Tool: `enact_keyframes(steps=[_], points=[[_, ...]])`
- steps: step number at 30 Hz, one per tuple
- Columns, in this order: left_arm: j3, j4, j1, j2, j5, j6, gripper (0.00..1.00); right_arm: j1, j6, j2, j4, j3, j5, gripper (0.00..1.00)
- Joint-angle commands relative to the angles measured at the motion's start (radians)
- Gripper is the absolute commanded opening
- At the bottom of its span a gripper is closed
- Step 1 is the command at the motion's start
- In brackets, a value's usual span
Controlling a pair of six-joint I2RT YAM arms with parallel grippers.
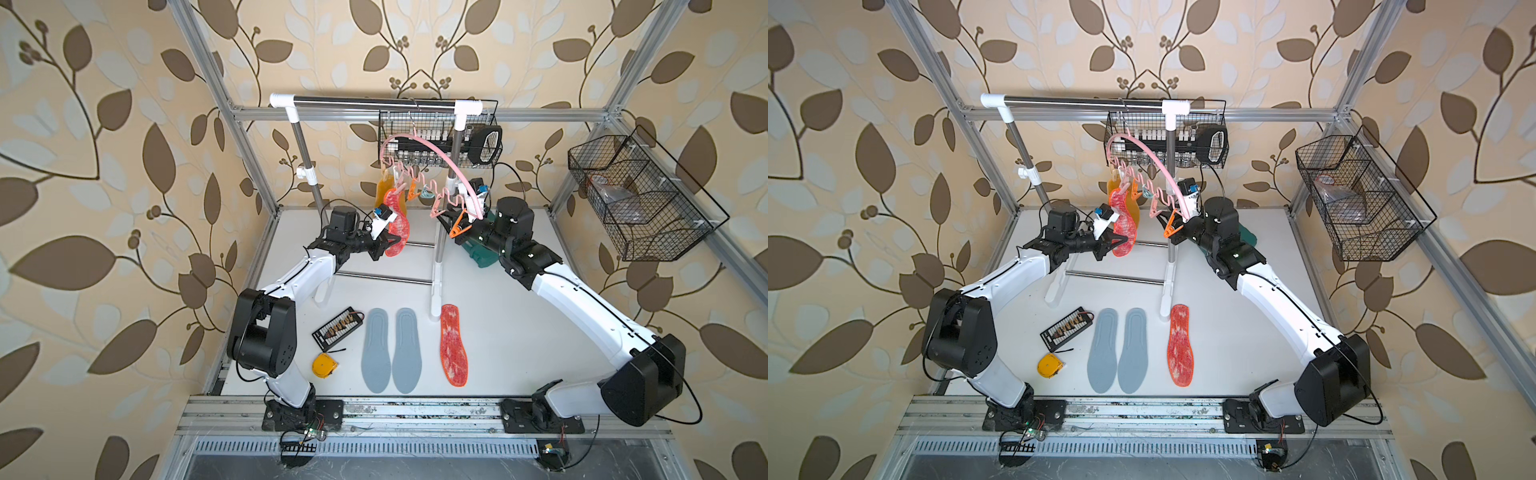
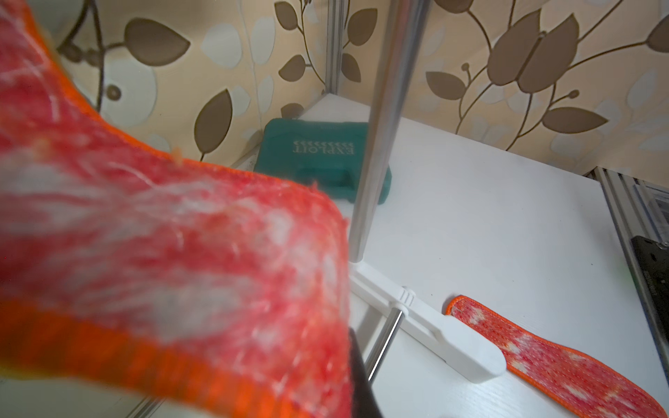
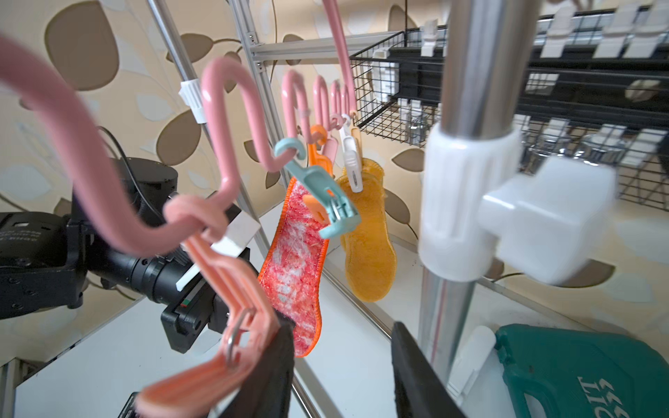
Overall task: Take the shoe insoles off the hanger
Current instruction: Remove the insole from the hanger.
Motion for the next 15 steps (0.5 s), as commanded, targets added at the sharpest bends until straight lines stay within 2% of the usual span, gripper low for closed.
enact_keyframes(steps=[1, 8, 15], points=[[0.057, 0.001, -0.002, 0.026, 0.037, 0.013, 0.05, -0.006, -0.031, -0.027, 0.001, -0.021, 0.074, 0.42], [0.051, -0.002, -0.026, 0.039, 0.044, 0.036, 0.05, -0.006, -0.065, -0.060, -0.003, -0.045, 0.062, 0.41], [0.007, 0.002, -0.091, 0.007, 0.061, 0.105, 0.05, -0.007, -0.064, -0.097, -0.003, -0.059, 0.076, 0.38]])
